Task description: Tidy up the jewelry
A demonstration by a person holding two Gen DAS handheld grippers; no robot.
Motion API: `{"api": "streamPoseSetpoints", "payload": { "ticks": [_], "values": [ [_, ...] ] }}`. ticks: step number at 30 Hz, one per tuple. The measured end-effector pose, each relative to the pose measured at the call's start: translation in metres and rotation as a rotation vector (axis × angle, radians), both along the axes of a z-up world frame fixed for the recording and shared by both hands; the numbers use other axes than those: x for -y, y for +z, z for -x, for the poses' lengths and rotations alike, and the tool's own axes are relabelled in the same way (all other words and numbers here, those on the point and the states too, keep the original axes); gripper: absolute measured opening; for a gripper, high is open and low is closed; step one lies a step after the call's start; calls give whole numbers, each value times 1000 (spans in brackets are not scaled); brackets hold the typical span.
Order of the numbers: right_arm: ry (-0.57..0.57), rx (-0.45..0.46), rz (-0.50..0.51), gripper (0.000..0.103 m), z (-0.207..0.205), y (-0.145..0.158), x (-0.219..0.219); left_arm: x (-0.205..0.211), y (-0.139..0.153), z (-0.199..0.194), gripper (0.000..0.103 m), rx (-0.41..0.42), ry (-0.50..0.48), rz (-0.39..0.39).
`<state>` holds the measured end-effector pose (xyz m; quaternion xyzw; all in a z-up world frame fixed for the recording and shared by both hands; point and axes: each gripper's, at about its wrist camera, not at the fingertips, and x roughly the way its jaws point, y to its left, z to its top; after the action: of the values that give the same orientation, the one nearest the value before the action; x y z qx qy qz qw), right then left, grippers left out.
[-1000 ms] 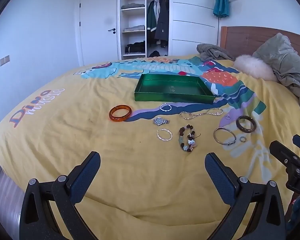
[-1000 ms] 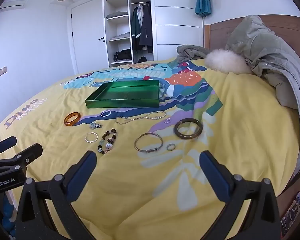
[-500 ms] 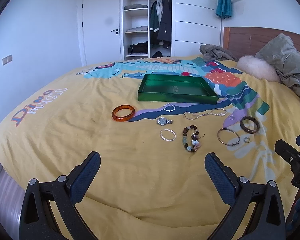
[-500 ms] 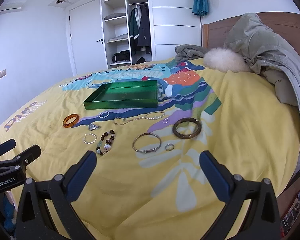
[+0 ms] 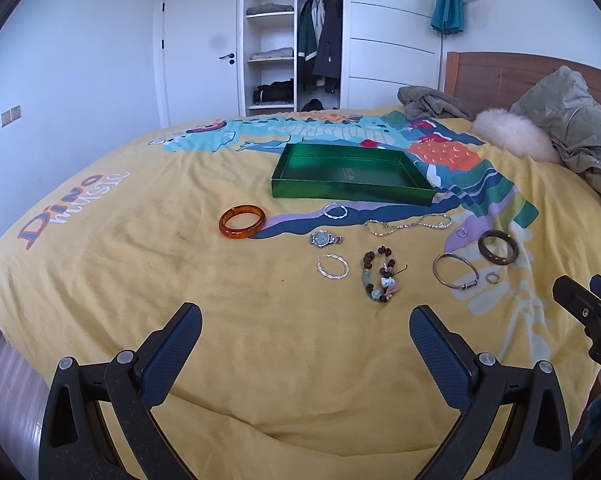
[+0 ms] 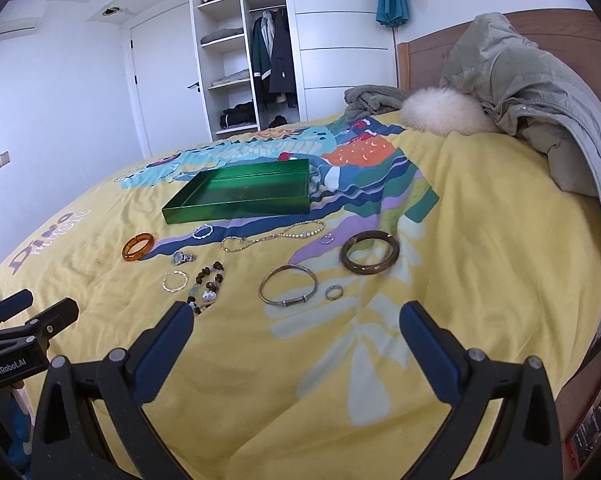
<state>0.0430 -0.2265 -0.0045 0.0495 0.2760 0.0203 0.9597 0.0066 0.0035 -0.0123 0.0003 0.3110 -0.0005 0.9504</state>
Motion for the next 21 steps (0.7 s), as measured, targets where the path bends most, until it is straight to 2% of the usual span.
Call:
{"api": "streamPoseSetpoints", "payload": {
  "ticks": [8, 21],
  "values": [
    [-1, -9, -62, 103, -2, -3, 14, 5, -5, -6, 102, -20, -17, 0],
    [79, -27, -80, 103, -13, -10, 24, 14, -9, -18, 102, -53, -19, 19]
  ]
}}
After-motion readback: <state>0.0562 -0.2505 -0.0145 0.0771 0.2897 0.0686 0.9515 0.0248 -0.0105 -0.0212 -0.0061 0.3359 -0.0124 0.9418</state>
